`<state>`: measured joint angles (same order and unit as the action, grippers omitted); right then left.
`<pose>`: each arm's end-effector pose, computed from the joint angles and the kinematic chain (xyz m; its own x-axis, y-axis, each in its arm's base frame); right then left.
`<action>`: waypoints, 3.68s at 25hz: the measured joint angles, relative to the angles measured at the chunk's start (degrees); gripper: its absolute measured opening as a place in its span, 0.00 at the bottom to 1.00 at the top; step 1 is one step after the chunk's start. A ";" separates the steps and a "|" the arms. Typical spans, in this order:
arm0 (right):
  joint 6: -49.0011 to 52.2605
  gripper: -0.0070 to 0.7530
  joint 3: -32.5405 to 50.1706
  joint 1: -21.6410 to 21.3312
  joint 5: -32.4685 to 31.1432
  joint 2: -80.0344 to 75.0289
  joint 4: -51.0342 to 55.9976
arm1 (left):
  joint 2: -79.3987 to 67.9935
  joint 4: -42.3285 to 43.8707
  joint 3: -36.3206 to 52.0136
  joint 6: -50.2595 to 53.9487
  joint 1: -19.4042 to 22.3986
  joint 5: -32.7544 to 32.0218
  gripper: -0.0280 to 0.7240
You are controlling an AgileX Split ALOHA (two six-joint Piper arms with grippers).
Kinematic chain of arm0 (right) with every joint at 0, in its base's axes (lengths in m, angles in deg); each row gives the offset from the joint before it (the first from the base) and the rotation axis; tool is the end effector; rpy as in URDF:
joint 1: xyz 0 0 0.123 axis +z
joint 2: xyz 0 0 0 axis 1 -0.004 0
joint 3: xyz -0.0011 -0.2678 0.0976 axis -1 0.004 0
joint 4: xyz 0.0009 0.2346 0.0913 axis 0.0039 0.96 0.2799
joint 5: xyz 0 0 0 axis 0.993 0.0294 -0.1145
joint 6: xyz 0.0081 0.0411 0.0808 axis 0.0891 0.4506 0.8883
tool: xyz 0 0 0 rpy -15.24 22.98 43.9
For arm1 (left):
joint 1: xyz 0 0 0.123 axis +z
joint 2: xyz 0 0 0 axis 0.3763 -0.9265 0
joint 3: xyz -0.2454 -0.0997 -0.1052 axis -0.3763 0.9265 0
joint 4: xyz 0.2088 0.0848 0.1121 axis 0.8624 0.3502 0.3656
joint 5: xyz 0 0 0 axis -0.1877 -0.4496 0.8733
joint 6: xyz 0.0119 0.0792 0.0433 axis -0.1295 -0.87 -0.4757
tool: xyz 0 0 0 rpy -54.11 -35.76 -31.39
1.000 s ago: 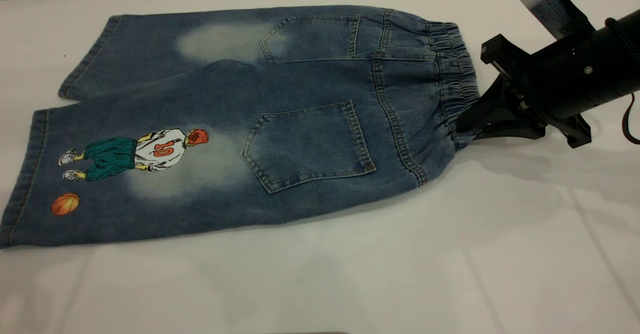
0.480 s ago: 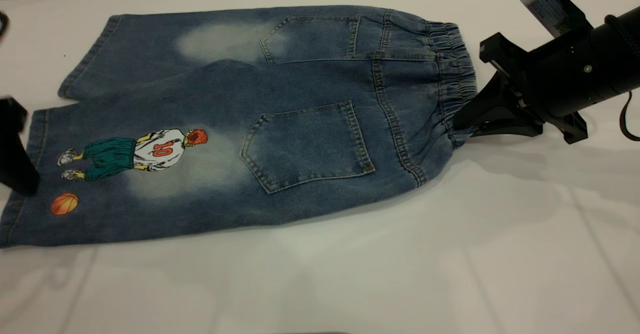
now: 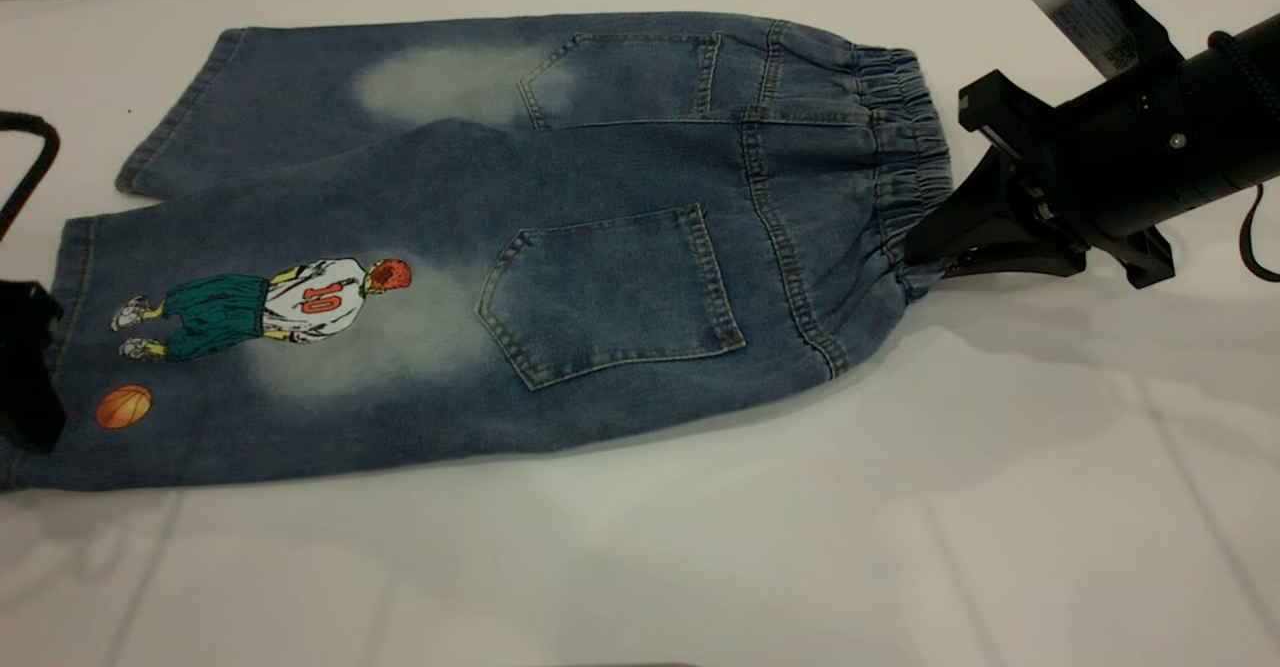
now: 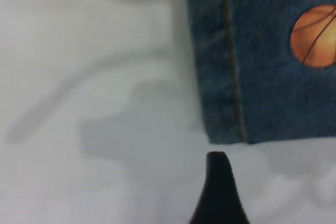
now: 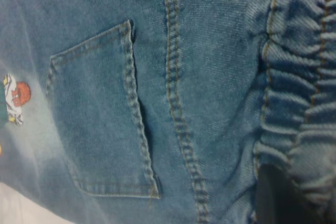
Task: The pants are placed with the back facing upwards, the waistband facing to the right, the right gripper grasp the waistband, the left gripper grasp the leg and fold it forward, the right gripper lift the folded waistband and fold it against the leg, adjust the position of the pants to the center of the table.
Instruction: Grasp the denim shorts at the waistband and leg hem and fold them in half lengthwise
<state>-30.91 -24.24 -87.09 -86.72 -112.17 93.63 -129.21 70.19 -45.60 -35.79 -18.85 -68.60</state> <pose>0.3202 0.0723 0.0399 -0.9403 0.3020 -0.1568 0.1087 0.7032 0.7026 0.2425 0.0140 0.0945 -0.9737 -0.0304 -0.2258 -0.0329 0.9994 0.0074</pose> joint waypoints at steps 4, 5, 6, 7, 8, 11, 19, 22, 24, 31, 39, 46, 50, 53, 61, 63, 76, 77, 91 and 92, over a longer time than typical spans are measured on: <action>-0.05 0.06 0.00 0.00 -0.41 0.00 -0.49 | -0.12 5.01 0.00 4.04 2.84 -0.22 0.68; -0.05 0.06 0.00 0.00 -0.54 0.00 -0.48 | -0.12 5.69 0.00 5.23 4.09 0.13 0.68; -0.05 0.06 0.00 0.00 -0.60 0.00 -0.48 | -0.12 6.21 0.00 6.17 5.17 0.40 0.68; -0.05 0.06 0.00 0.00 -0.68 0.00 -0.52 | -0.12 6.60 0.00 6.68 5.79 0.66 0.68; -0.05 0.06 0.00 0.00 -0.68 0.00 -0.52 | -0.12 6.74 0.00 6.93 6.03 0.96 0.68; -0.05 0.06 0.00 0.00 -0.73 0.00 -0.52 | -0.12 6.79 0.00 7.05 6.04 2.63 0.68; -0.22 0.06 0.00 0.00 -0.82 0.00 -0.59 | -5.61 5.52 -0.23 7.09 4.52 5.46 0.68; -0.22 0.06 0.00 0.00 -0.86 0.00 -0.61 | -9.10 5.32 -0.35 7.09 2.83 7.00 0.68; -0.22 0.06 0.00 0.00 -0.86 0.00 -0.66 | -10.48 5.24 -0.48 7.09 2.31 8.06 0.68; -0.22 0.06 0.00 0.00 -0.86 0.00 -0.66 | -10.97 4.59 -0.66 7.09 2.10 8.28 0.54; 0.36 0.06 0.00 -1.52 -4.48 0.64 -4.75 | -9.57 4.51 -2.34 6.98 1.90 4.03 0.08; 4.44 0.06 0.00 -4.97 -8.20 10.59 -11.08 | 5.40 4.51 -5.97 6.92 -1.02 -7.86 0.08; 4.71 0.06 -0.49 -5.12 -7.59 15.75 -11.36 | 11.33 4.51 -10.25 6.81 -3.29 -11.04 0.08; 6.03 0.06 -2.97 -5.12 -7.26 16.05 -11.89 | 11.98 4.56 -15.13 6.80 -3.86 -11.10 0.08; 8.40 0.06 -8.03 -5.12 0.33 14.08 -12.47 | 3.97 4.56 -23.62 6.74 -4.14 -3.24 0.08; 8.38 0.06 -9.14 -5.12 2.09 12.87 -12.47 | 1.13 4.56 -24.64 6.74 -4.58 -0.78 0.08; 1.45 0.06 -19.43 -5.12 4.92 2.24 -5.65 | -14.07 4.96 -29.05 6.54 -9.00 24.06 0.08; 0.28 0.06 -19.56 -5.12 5.35 2.03 -3.71 | -14.84 4.96 -29.05 6.49 -9.00 26.10 0.08; -4.40 0.14 -21.72 -5.12 13.49 -0.03 2.62 | -20.49 -6.57 -29.15 -11.81 -8.95 38.34 0.10; -5.10 0.18 -22.26 -5.12 13.08 -0.03 2.62 | -20.49 -7.90 -29.27 -15.54 -8.95 38.34 0.12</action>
<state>-36.01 -46.51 -92.20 -73.64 -112.20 96.25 -149.69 62.29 -74.86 -51.33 -27.80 -30.26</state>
